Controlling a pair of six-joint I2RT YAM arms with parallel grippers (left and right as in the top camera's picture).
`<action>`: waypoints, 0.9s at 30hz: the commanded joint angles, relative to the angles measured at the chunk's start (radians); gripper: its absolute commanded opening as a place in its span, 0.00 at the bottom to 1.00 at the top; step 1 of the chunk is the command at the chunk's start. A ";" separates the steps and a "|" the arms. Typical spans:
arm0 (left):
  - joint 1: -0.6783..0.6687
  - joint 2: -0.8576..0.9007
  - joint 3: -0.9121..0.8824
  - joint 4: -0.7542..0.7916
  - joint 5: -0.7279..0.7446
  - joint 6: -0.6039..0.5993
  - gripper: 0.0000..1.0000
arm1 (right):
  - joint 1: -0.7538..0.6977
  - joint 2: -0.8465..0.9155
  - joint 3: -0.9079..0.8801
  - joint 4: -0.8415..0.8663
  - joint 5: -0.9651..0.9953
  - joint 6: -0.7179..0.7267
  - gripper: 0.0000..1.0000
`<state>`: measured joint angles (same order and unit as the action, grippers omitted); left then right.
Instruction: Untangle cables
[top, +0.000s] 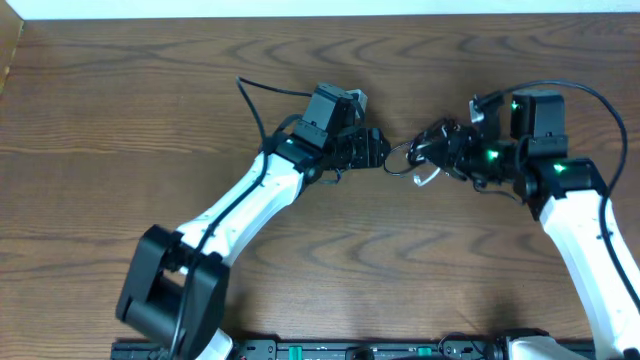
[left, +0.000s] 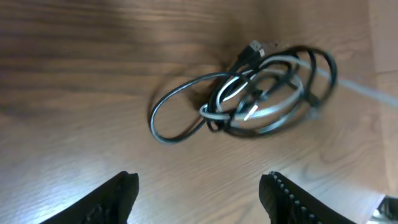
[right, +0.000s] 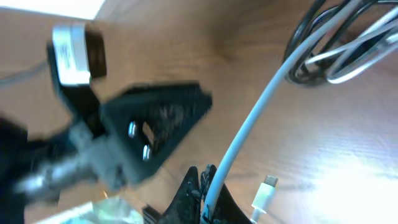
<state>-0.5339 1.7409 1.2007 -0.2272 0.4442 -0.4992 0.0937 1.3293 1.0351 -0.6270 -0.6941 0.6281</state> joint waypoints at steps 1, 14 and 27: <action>0.000 0.034 -0.003 0.055 0.084 0.062 0.68 | -0.002 -0.055 0.010 -0.077 0.055 -0.114 0.01; -0.013 0.054 -0.003 0.138 0.155 0.149 0.73 | -0.003 -0.077 0.010 -0.285 0.200 -0.243 0.01; 0.002 0.054 -0.003 0.131 0.147 0.174 0.73 | 0.039 -0.077 0.010 -0.319 0.007 -0.524 0.56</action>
<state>-0.5457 1.7809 1.2007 -0.0914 0.5816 -0.3603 0.1112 1.2667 1.0351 -0.9379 -0.6426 0.1993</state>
